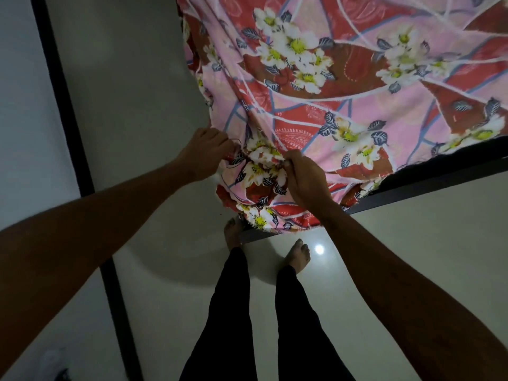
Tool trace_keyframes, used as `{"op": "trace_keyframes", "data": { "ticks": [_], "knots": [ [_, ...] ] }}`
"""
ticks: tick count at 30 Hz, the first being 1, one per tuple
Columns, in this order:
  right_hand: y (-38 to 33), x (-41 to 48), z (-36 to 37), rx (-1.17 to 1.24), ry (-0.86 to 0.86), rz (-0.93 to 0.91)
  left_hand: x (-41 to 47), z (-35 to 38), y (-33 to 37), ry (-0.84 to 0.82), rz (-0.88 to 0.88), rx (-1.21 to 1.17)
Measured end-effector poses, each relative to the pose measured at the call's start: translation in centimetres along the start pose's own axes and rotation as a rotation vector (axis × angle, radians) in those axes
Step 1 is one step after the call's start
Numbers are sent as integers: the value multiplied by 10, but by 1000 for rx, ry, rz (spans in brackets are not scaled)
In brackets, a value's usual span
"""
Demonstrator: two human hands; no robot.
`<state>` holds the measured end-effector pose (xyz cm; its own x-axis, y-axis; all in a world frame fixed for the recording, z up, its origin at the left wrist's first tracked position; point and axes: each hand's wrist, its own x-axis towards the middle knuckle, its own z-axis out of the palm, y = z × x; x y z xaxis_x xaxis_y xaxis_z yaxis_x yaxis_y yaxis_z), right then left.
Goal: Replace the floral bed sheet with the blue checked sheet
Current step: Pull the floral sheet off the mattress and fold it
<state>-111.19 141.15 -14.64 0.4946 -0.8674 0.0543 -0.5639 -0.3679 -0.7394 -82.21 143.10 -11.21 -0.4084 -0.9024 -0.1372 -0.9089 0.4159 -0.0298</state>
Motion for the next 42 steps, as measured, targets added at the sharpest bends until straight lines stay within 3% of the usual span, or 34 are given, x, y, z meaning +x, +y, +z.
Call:
{"op": "trace_keyframes", "data": {
  "ticks": [3, 8, 12, 15, 20, 27, 30, 32, 34, 38, 40, 42],
  "knots": [
    [-6, 8, -3, -36, -40, -126, 1, 4, 3, -81, -134, -29],
    [1, 15, -5, -89, -101, -213, 33, 9, 12, 111, -215, 60],
    [13, 12, -5, -48, -68, -170, 38, 0, 5, 145, -114, -51],
    [20, 11, -5, -69, -81, -126, 16, -7, 0, 23, 38, -133],
    [12, -7, -4, -131, -238, -202, -56, -11, 21, -200, -93, -218],
    [23, -69, 11, -253, -453, -222, -126, 39, 109, -295, -97, -155],
    [37, -90, 21, -204, -498, -189, -127, 59, 140, -450, -199, -107],
    [46, -98, 23, -192, -546, -183, -120, 61, 150, -506, -392, -91],
    [53, -102, 17, -152, -506, -178, -110, 60, 162, -516, -471, -84],
    [60, -115, -16, 61, -379, -27, -66, 45, 179, -552, -375, -119],
    [74, -119, -35, 20, -343, 27, -34, 34, 194, -497, -311, -140],
    [96, -119, -59, -34, -305, 113, 3, 24, 213, -425, -268, -338]
  ]
}}
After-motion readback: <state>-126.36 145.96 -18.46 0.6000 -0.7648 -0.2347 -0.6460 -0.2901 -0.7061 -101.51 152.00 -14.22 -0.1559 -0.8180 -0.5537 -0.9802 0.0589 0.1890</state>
